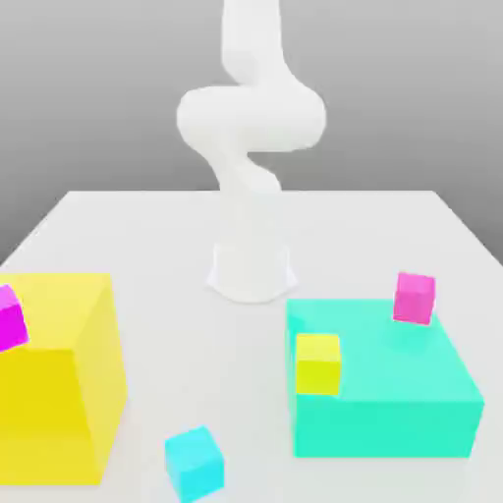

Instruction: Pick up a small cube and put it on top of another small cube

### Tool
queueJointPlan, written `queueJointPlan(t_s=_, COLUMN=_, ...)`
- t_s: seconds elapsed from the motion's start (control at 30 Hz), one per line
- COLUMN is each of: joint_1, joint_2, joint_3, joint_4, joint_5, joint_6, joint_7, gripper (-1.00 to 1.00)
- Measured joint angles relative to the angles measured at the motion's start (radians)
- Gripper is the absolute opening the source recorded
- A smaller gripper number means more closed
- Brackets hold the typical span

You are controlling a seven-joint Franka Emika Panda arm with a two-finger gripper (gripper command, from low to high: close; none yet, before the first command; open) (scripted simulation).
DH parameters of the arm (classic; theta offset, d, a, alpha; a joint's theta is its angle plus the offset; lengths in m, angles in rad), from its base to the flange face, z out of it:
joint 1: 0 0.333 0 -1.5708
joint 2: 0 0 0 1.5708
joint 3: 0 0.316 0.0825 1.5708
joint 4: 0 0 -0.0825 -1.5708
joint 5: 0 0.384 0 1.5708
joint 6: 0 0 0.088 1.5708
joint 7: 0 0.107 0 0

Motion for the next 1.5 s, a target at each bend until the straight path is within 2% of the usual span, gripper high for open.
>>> queueJointPlan(t_s=0.3, joint_1=0.101, joint_2=0.333, joint_3=-0.138, joint_4=-0.068, joint_5=0.082, joint_6=0.133, joint_7=-0.268, gripper=0.0)
queueJointPlan(t_s=0.5, joint_1=0.127, joint_2=0.552, joint_3=-0.187, joint_4=-0.112, joint_5=0.144, joint_6=0.219, joint_7=-0.45, gripper=0.0)
queueJointPlan(t_s=0.67, joint_1=0.112, joint_2=0.73, joint_3=-0.195, joint_4=-0.15, joint_5=0.167, joint_6=0.293, joint_7=-0.58, gripper=0.0)
queueJointPlan(t_s=0.83, joint_1=0.096, joint_2=0.898, joint_3=-0.208, joint_4=-0.189, joint_5=0.129, joint_6=0.373, joint_7=-0.666, gripper=0.0)
queueJointPlan(t_s=1.0, joint_1=0.034, joint_2=1.078, joint_3=-0.136, joint_4=-0.166, joint_5=0.196, joint_6=0.507, joint_7=-0.737, gripper=0.0)
queueJointPlan(t_s=1.03, joint_1=0.021, joint_2=1.104, joint_3=-0.121, joint_4=-0.161, joint_5=0.207, joint_6=0.528, joint_7=-0.746, gripper=-1.0)
queueJointPlan(t_s=1.27, joint_1=0.018, joint_2=1.105, joint_3=-0.118, joint_4=-0.161, joint_5=0.206, joint_6=0.528, joint_7=-0.745, gripper=-1.0)
queueJointPlan(t_s=1.43, joint_1=0.063, joint_2=0.956, joint_3=-0.179, joint_4=-0.185, joint_5=0.112, joint_6=0.407, joint_7=-0.677, gripper=-1.0)
queueJointPlan(t_s=1.5, joint_1=0.093, joint_2=0.974, joint_3=-0.181, joint_4=-0.136, joint_5=0.071, joint_6=0.392, joint_7=-0.658, gripper=-1.0)
